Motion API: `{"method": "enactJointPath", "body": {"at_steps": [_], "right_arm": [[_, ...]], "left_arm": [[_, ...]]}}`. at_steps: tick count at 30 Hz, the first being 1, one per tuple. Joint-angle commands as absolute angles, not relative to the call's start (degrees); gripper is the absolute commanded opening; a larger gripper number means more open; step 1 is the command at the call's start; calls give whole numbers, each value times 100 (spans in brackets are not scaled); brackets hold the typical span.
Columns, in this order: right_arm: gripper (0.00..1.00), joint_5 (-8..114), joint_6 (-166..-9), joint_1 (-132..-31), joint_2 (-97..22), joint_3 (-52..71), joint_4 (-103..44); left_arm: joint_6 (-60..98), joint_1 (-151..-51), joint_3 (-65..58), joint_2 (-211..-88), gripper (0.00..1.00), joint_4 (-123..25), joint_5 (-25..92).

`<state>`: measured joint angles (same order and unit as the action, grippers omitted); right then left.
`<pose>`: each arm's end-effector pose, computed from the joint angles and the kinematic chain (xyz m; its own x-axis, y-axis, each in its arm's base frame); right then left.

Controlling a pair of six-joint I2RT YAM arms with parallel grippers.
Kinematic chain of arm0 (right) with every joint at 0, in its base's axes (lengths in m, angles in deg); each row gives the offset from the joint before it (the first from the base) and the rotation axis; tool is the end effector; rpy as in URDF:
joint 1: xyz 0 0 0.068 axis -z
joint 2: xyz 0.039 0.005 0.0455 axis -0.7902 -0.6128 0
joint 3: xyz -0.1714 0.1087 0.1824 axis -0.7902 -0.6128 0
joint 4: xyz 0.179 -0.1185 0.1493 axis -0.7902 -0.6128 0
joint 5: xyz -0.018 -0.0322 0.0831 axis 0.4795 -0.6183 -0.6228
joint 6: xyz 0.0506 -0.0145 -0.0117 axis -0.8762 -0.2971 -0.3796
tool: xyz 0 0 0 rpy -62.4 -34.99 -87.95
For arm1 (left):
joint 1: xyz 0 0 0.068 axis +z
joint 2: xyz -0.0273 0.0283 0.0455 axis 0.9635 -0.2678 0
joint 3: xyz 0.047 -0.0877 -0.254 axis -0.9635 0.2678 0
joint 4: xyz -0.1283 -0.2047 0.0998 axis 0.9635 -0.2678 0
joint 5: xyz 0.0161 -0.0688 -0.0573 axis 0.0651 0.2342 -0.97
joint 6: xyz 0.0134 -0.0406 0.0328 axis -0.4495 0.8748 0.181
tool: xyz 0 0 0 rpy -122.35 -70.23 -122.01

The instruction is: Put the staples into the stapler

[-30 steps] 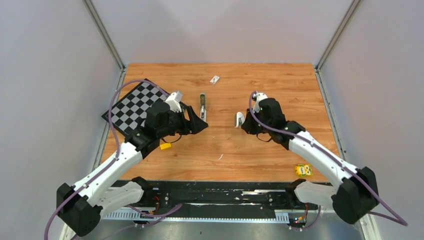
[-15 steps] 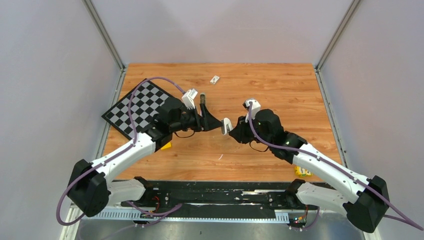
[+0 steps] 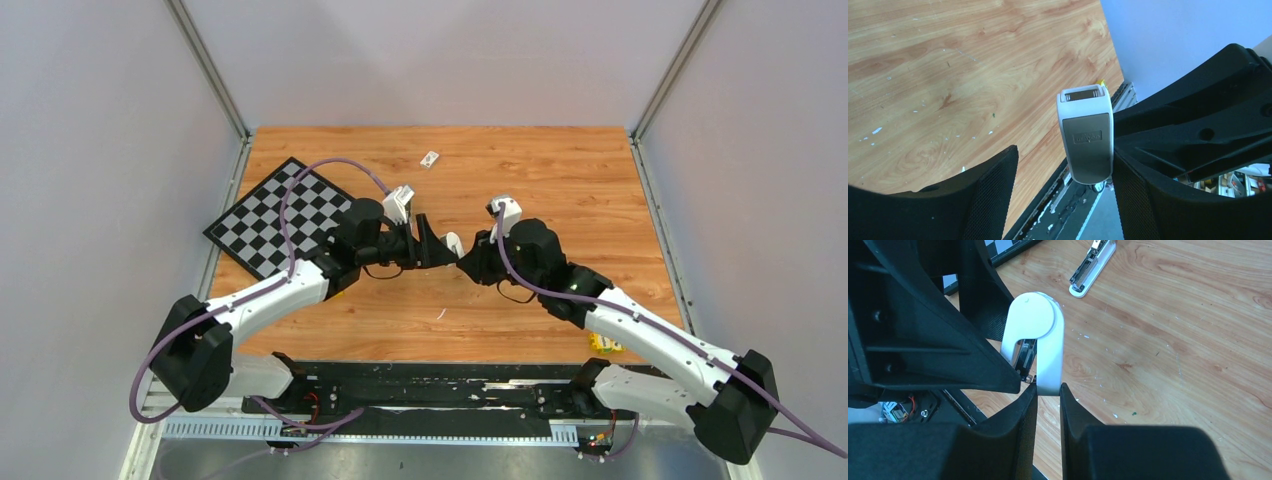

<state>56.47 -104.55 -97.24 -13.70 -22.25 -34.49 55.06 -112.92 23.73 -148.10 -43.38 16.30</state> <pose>0.1631 0.1671 0.3018 -0.5173 0.0545 -0.8541 -0.5995 0.6892 0.4071 0.2169 -0.1919 0.2630 -0.8379 -0.1861 -0.5131 0.3813 0.4731 -0.7942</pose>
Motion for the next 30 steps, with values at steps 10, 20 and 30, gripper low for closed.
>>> {"method": "enactJointPath", "body": {"at_steps": [10,20,30], "right_arm": [[2,5908,-9740,-9812,-1334,-2318,-3537],[14,6598,-9069,-9763,-782,-2408,-3930],[18,7025,-8539,-9627,-690,-2229,-3867]], "left_arm": [[5233,-11336,2131,-14891,21,-4375,1545],[4610,-11314,2139,-14525,0,-4850,1201],[4303,-11314,2269,-14349,0,-5386,624]]}}
